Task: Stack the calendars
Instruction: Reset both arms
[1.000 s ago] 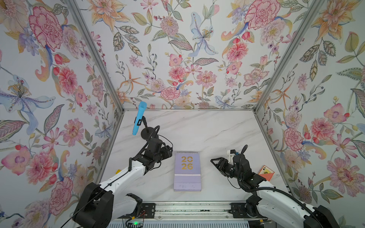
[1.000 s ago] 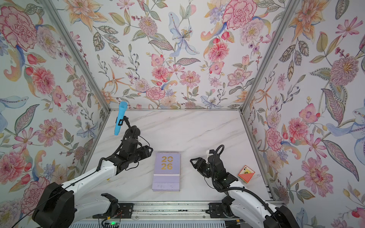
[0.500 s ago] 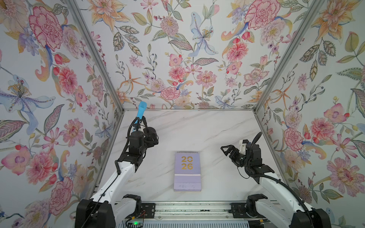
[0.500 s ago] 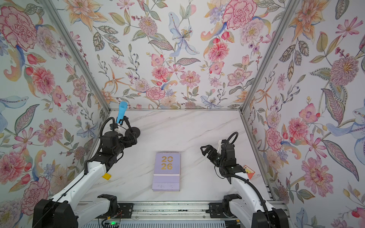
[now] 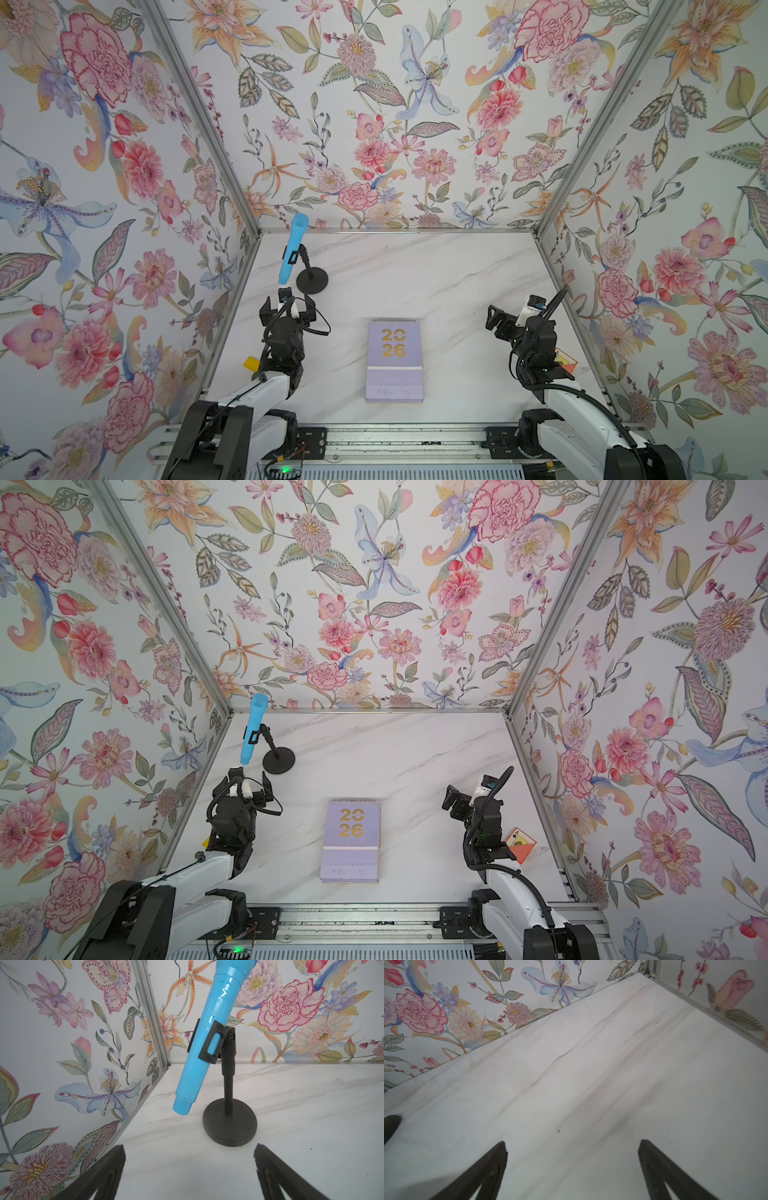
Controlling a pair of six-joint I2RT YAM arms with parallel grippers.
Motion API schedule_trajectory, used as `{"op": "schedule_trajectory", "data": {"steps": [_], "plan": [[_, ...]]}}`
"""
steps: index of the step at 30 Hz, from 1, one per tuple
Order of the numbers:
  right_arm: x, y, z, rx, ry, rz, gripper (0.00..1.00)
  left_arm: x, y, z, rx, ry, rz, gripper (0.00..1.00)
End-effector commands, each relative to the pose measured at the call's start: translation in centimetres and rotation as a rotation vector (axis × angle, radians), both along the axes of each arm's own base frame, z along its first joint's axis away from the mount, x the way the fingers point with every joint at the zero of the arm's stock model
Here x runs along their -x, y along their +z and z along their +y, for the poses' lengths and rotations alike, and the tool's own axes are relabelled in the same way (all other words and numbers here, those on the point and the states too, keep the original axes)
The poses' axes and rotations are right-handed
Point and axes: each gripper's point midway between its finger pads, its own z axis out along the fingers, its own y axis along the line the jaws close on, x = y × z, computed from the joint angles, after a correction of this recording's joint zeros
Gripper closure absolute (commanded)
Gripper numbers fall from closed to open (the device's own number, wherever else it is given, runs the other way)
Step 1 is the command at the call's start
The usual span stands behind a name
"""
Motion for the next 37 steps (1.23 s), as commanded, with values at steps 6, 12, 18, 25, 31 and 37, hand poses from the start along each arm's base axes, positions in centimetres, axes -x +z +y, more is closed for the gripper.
{"op": "schedule_trajectory", "data": {"steps": [6,12,18,25,31,37], "plan": [[-2.4,4.3,-3.3,0.241,-0.091,-0.14,0.01,-0.2,1.6,1.3,-0.075,0.037,-0.149,0.0],[-1.6,2.7,-4.8,0.321,-0.163,-0.182,0.01,-0.2,0.0,0.3,-0.1,-0.025,-0.152,0.0],[-3.3,2.2,-4.4,0.346,-0.127,-0.221,0.01,-1.6,-0.7,1.2,-0.088,0.031,-0.096,0.0],[-4.9,0.1,-2.7,0.377,-0.045,-0.223,0.01,-1.3,-0.7,1.4,-0.086,0.04,-0.1,0.0],[-6.2,-0.6,-2.4,0.38,-0.021,-0.152,0.01,-1.2,-0.6,1.4,-0.082,0.042,-0.109,0.0],[-6.3,-0.7,-2.6,0.376,-0.025,-0.146,0.01,-1.5,-0.8,1.3,-0.085,0.039,-0.091,0.0]]}}
